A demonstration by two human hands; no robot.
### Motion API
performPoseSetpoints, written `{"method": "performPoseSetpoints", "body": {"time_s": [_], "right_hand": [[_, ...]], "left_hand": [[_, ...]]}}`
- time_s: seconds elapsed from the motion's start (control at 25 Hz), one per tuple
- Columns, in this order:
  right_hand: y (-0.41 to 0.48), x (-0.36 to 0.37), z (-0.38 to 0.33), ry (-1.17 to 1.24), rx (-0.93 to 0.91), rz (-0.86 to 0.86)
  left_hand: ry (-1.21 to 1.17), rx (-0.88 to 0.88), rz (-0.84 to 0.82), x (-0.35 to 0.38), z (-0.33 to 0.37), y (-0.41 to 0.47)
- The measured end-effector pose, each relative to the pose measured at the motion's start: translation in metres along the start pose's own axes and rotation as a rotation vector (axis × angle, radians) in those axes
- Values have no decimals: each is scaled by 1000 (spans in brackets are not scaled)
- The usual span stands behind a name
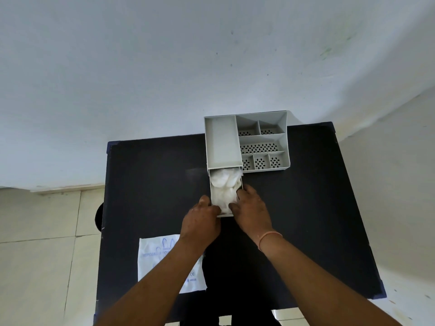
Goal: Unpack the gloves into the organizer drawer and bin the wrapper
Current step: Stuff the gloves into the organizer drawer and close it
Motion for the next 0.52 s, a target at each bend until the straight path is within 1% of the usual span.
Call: {"method": "performPoseSetpoints", "body": {"time_s": [0.08, 0.16, 0.2, 0.32, 0.36, 0.44, 0.52], "right_hand": [[-9, -8, -3, -15, -41, 94], [-11, -18, -9, -100, -87, 198], [-8, -16, -9, -150, -75, 170], [4, 9, 4, -202, 50, -115], [7, 16, 6, -200, 65, -193], [12, 22, 6, -192, 57, -265], [13, 23, 4, -140, 55, -274]], "left_hand": [[-3, -8, -19, 4, 2, -1], [9, -13, -19, 6, 2, -2], [17, -13, -16, 6, 2, -2], [25, 1, -13, 11, 2, -7], [26, 6, -12, 12, 3, -8], [24, 6, 3, 11, 3, -8], [21, 2, 15, 7, 3, -8]]}}
Point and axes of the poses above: each hand's wrist, its own y-axis towards the middle knuckle, its own x-axis out of the palm, z = x × y, the point moved 10 cm from there along y, towards the middle knuckle, and after that the axes turned 11 degrees about z, right-handed, at the moved point
